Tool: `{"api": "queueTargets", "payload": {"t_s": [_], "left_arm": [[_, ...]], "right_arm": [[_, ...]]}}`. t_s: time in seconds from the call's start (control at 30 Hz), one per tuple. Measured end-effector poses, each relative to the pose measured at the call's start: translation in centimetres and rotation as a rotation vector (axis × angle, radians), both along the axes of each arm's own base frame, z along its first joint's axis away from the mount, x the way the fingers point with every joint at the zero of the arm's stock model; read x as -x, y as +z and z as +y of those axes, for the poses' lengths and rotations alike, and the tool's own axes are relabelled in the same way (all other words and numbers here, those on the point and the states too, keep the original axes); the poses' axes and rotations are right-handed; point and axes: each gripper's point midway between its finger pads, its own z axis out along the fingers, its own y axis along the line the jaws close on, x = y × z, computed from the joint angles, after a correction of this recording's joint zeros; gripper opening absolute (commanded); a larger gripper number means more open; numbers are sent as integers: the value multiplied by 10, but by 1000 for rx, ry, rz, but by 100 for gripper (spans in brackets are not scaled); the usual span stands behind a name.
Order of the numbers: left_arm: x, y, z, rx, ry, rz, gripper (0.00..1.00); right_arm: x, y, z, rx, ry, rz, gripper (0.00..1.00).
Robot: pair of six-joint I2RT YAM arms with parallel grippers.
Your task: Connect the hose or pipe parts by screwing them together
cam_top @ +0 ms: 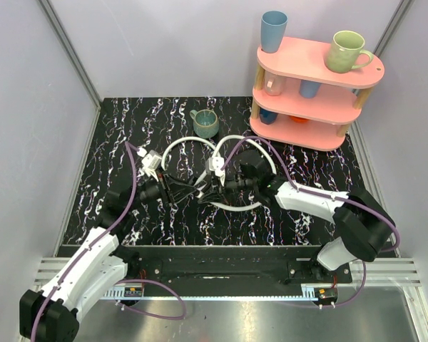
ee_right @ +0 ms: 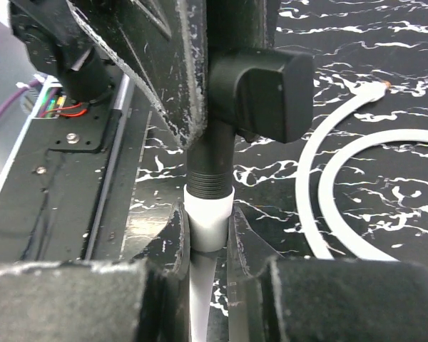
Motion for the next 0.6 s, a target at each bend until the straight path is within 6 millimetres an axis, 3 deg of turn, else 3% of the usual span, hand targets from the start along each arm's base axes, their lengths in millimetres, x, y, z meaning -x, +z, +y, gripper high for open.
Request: {"api": "queueTargets", "payload": {"t_s": [0.23, 0.3, 0.33, 0.37, 0.4, 0.5, 0.6], "left_arm": [[12, -1, -7, -34, -118, -89, 0], [11, -4, -8, -45, -129, -86, 0], [10, -4, -8, -50, -133, -81, 0], [10, -3, -9, -52, -134, -79, 0], [8, -2, -9, -49, -130, -71, 0], [5, -4, -10, -27, -96, 1, 0], [-3, -1, -9, 29, -5, 105, 0]], "right_arm": [[13, 0, -6, -13, 85, 100, 2], [13, -2, -6, -11, 87, 114, 13], [13, -2, -6, -9, 81, 121, 23], [12, -3, -6, -7, 73, 127, 41], [11, -4, -6, -9, 59, 131, 49], [2, 0, -4, -40, -4, 114, 68], [-5, 7, -6, -80, -66, 75, 68]]}}
